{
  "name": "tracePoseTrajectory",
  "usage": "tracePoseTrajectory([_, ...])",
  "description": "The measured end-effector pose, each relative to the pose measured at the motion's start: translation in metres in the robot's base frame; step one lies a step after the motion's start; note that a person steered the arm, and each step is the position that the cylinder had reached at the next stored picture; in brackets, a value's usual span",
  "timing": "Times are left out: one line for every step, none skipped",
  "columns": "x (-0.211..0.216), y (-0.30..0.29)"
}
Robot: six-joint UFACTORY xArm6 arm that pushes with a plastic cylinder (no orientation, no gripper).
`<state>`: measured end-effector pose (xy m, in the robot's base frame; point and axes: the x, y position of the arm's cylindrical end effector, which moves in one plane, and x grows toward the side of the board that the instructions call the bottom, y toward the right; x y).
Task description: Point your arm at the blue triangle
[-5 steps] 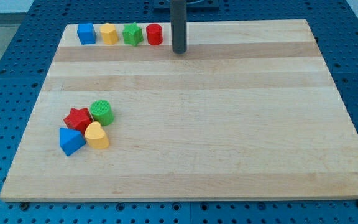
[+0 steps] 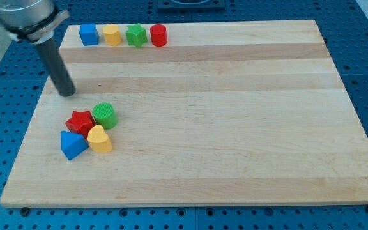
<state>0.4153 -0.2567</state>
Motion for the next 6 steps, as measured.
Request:
tracePoseTrajectory([0.034,-0.021])
tracePoseTrajectory([0.077,-0.03])
tracePoseTrajectory([0.114,-0.03])
tracePoseTrajectory([0.119,-0.029])
tracePoseTrajectory([0.119,-0.007])
tracePoseTrajectory([0.126,0.019])
